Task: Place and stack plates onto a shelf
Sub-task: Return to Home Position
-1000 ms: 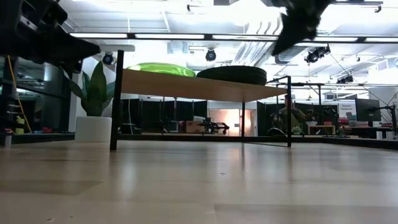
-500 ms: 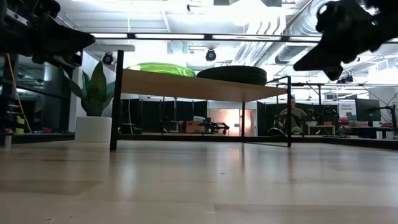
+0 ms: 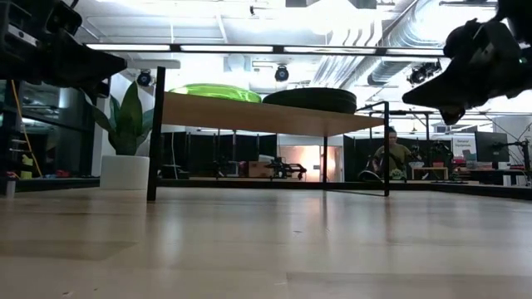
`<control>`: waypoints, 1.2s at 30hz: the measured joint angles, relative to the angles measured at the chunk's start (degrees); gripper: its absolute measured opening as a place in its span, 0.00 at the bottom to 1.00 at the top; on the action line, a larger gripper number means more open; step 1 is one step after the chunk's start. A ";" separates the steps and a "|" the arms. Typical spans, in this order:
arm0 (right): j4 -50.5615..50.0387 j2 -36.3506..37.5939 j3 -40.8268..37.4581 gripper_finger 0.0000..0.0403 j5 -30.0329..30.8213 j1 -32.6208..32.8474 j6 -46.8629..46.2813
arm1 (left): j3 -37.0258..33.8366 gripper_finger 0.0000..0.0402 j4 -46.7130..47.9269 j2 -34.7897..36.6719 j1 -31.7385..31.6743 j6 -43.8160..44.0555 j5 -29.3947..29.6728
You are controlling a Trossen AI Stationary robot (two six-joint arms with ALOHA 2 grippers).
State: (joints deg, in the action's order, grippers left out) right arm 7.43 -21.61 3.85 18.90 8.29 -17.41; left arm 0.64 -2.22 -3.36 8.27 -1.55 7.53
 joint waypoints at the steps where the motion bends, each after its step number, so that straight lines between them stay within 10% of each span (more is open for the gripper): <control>1: 1.69 0.58 -1.00 0.00 -0.06 0.00 0.78 | 0.00 0.00 0.05 0.00 0.00 0.36 -0.02; 36: -4.62 15.22 -3.24 0.00 -5.46 -0.15 15.61 | 0.04 0.00 -0.57 0.00 0.00 0.88 0.72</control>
State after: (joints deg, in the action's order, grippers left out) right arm 2.81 -6.39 0.60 13.43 8.14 -1.80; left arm 0.69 -2.79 -3.36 8.27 -0.67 8.25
